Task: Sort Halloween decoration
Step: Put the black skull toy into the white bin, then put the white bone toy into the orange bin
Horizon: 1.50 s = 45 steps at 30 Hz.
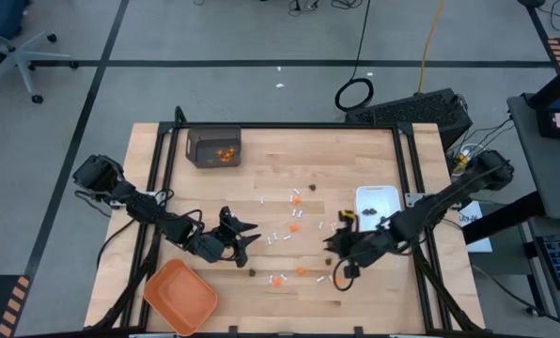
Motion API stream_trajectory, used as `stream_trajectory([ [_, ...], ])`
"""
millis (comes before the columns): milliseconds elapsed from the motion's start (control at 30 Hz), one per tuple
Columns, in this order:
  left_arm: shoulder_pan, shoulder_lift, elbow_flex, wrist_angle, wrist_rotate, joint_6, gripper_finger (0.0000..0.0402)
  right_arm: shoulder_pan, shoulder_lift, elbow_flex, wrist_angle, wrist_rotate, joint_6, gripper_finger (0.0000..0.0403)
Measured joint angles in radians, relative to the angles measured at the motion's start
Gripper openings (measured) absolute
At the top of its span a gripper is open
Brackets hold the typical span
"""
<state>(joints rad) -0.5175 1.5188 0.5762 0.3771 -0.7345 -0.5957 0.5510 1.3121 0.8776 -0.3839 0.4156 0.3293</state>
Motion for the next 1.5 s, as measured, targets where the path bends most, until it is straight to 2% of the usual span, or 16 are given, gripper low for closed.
stream_trajectory([
  [233,0.0,0.0,0.0,0.0,0.0,0.0,0.0138,-0.003,-0.161,0.0,-0.464,0.028,0.228,0.0063],
  [367,0.0,0.0,0.0,0.001,0.0,-0.001,0.0138,-0.016,-0.192,0.0,-0.71,0.111,0.411,0.0063],
  [467,0.0,0.0,0.0,0.012,0.0,-0.002,0.0138,-0.028,-0.19,-0.003,-0.82,0.093,0.521,0.0063],
  [600,0.0,0.0,0.0,0.016,0.0,-0.028,0.0138,-0.034,-0.19,-0.042,-0.836,0.008,0.565,0.0063],
  [833,-0.002,0.0,0.0,0.035,0.0,-0.027,0.0138,-0.042,-0.19,-0.135,-0.838,-0.001,0.63,0.0064],
  [967,-0.002,0.0,0.0,0.035,0.0,-0.028,0.0138,-0.042,-0.19,-0.166,-0.84,0.055,0.663,0.0072],
  [1200,-0.002,0.0,0.0,0.035,0.0,-0.052,0.0138,-0.042,-0.19,-0.174,-0.84,0.062,0.675,0.0127],
  [1300,-0.003,0.0,0.0,0.036,0.0,-0.055,0.0138,-0.039,-0.19,-0.174,-0.83,0.117,0.708,0.0143],
  [1500,-0.008,0.0,0.0,0.036,0.001,-0.054,0.0138,0.005,-0.192,-0.174,-0.666,0.201,0.697,0.0152],
])
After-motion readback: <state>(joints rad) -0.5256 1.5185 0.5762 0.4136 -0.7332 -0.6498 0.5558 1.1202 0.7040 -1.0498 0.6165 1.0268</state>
